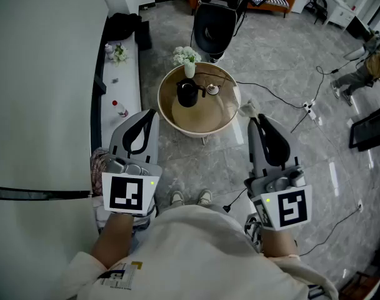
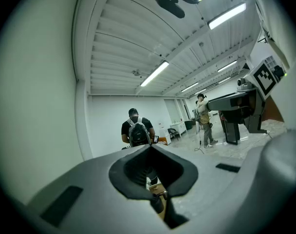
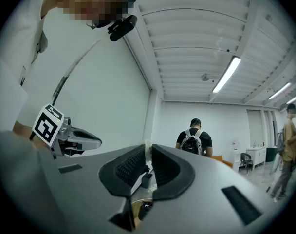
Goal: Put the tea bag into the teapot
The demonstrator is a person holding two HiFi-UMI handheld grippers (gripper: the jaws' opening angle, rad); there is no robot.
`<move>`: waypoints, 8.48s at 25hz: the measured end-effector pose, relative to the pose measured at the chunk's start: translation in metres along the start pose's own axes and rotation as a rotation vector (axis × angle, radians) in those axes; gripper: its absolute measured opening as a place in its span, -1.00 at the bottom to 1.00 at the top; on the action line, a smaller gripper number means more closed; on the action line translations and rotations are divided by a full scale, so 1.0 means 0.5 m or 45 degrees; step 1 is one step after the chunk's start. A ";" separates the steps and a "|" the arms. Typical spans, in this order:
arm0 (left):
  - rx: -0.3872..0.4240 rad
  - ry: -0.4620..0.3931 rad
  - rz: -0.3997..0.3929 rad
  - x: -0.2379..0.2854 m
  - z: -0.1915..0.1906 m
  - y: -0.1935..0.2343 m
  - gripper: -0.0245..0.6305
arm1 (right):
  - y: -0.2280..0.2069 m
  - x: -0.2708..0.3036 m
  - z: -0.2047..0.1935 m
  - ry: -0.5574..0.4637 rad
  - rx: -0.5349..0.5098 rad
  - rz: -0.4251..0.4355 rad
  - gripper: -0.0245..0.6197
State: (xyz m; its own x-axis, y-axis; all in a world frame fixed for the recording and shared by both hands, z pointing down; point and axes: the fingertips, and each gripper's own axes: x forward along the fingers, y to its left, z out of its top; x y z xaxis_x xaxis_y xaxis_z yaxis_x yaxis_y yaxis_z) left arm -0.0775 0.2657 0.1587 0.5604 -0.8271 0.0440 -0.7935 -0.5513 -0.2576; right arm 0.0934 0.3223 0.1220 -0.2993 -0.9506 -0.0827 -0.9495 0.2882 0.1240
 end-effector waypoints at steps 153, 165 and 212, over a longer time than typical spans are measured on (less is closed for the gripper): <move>-0.188 0.939 -0.621 0.890 -0.957 0.200 -0.90 | -0.044 0.933 -1.197 1.478 0.038 0.670 -0.80; -0.146 1.024 -0.691 0.878 -1.045 0.158 -0.90 | -0.034 0.901 -1.326 1.597 0.154 0.621 -0.80; -0.216 0.677 -0.355 0.903 -0.630 0.386 -0.90 | -0.156 1.036 -0.754 0.911 0.219 0.309 -0.90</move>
State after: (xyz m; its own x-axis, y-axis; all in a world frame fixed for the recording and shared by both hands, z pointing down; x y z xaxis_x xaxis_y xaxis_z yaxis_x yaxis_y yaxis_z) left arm -0.0525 -0.2488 0.4326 0.5916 -0.5670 0.5732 -0.6855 -0.7280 -0.0126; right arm 0.0476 -0.2362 0.4421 -0.4226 -0.6853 0.5931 -0.8839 0.4562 -0.1028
